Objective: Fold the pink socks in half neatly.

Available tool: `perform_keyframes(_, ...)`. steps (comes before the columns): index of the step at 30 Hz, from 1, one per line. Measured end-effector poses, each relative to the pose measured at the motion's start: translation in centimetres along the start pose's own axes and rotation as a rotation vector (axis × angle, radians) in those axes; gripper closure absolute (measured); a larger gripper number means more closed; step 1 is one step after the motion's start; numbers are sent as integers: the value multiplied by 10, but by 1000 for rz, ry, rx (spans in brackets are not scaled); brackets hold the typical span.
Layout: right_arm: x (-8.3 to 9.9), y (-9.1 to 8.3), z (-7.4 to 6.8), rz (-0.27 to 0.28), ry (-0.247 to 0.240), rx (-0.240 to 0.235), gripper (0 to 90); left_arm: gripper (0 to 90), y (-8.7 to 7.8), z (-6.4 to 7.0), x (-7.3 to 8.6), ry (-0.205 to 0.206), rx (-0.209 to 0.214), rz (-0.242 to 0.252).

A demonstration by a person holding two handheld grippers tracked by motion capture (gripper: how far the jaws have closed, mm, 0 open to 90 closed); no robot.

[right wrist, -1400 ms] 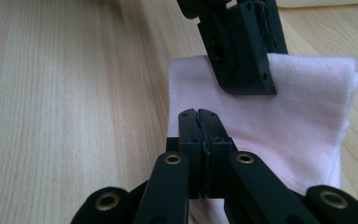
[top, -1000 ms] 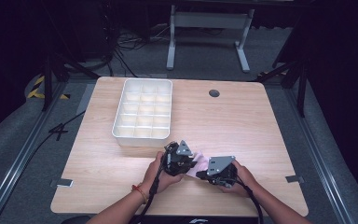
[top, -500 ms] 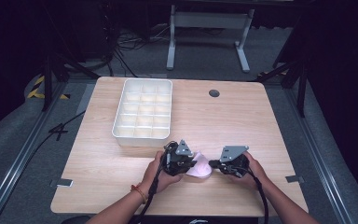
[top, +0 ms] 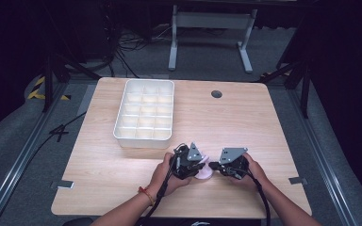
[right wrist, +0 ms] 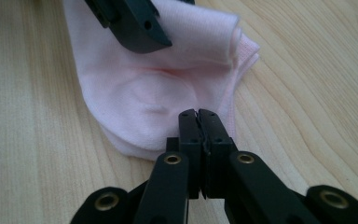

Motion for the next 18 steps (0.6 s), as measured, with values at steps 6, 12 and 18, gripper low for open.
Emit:
perform_keyframes(6,1,1,0,1,14,-3,892,785,5,6,2,25,15,-23)
perform_keyframes(12,2,0,2,7,40,-21,891,769,11,8,6,41,15,-43)
perform_keyframes(18,-2,-12,9,45,67,4,889,748,13,9,6,52,-3,-43)
Point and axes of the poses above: each handheld gripper's, and its own axes: y roughly forward along the jaws, x roughly out of its underside, z roughly to its right, the point moved 3 cm from there along y, roughly forward along the jaws, and after that the axes turned 5 degrees about x, right-handed, at the moved point
